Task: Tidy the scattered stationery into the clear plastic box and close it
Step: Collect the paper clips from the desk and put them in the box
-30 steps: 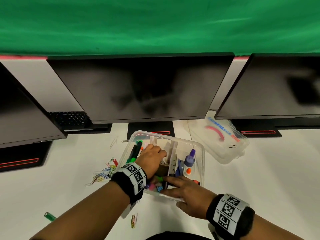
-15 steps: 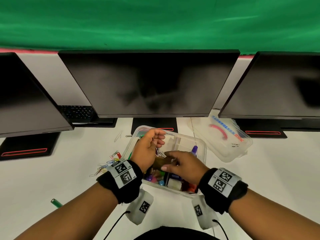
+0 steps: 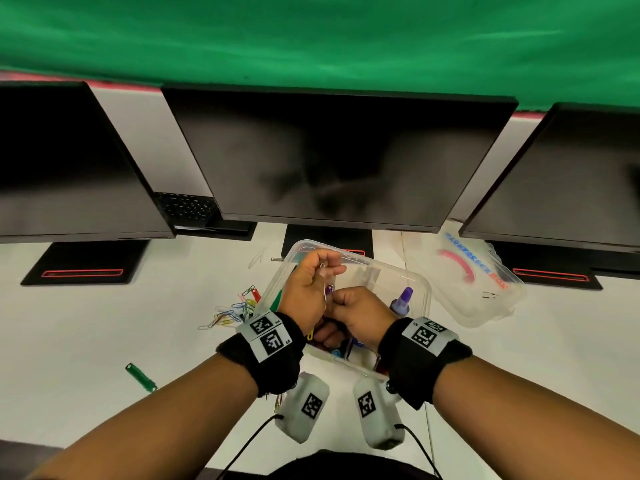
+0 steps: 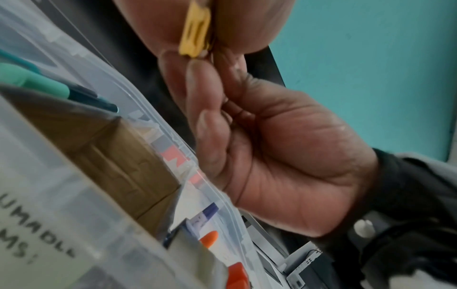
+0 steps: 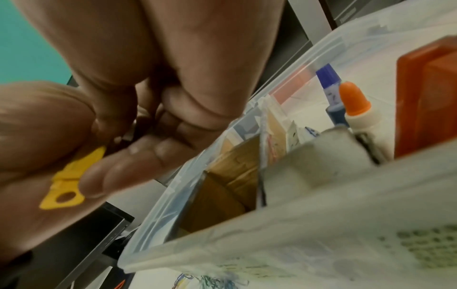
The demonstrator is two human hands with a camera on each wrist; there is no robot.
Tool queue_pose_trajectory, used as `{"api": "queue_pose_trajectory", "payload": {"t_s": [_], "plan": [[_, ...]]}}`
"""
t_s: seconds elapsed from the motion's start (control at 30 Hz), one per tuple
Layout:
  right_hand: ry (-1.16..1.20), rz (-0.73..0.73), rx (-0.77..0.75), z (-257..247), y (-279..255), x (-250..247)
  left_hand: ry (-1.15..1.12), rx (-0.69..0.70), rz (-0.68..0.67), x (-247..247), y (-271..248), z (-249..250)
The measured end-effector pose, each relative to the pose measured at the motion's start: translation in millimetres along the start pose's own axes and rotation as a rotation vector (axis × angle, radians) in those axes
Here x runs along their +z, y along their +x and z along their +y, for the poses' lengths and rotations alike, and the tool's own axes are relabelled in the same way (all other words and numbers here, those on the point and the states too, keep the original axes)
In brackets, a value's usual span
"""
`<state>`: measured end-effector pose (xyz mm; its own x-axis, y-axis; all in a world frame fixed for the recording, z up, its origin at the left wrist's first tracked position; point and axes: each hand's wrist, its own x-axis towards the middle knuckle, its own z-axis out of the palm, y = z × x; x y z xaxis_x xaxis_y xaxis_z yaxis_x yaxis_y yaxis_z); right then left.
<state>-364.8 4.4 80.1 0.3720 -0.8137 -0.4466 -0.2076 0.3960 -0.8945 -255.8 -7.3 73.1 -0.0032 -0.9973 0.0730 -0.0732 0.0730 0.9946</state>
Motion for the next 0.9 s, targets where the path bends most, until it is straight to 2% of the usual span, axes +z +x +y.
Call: {"api": "queue_pose_trajectory", "payload": {"t_s": [0.2,0.37,0.43,0.53,0.63,0.8,0.9], "plan": [[-0.057,-0.146,0.059,7.2,-3.6,2.3,0.129,0.039,0.139,6.8,-6.4,-8.5],[-0.117,-0.146,0.087,3.7,-3.9,-0.2,0.185,0.039,0.128,2.8,-4.4,-13.4],[-0.171,-0.084,0.115,-2.2,-1.3,-9.3,0.163,0.018,0.117,-3.1,-3.1,-14.4],[-0.308,0.123,0.215,-8.5,10.4,-28.5,0.243,-0.021,0.079,-24.4,-0.4,-16.8],[-0.648,0.281,0.260,-10.2,26.2,-43.7,0.441,-0.054,0.052,-57.6,3.7,-22.9],[-0.845,0.329,0.293,-24.9,42.6,-41.1,0.628,-0.100,0.002,-117.1,7.9,-38.3],[-1.021,0.344,0.259,-37.5,48.2,-26.9,0.798,-0.147,-0.075,-154.2,9.3,-47.5]]}}
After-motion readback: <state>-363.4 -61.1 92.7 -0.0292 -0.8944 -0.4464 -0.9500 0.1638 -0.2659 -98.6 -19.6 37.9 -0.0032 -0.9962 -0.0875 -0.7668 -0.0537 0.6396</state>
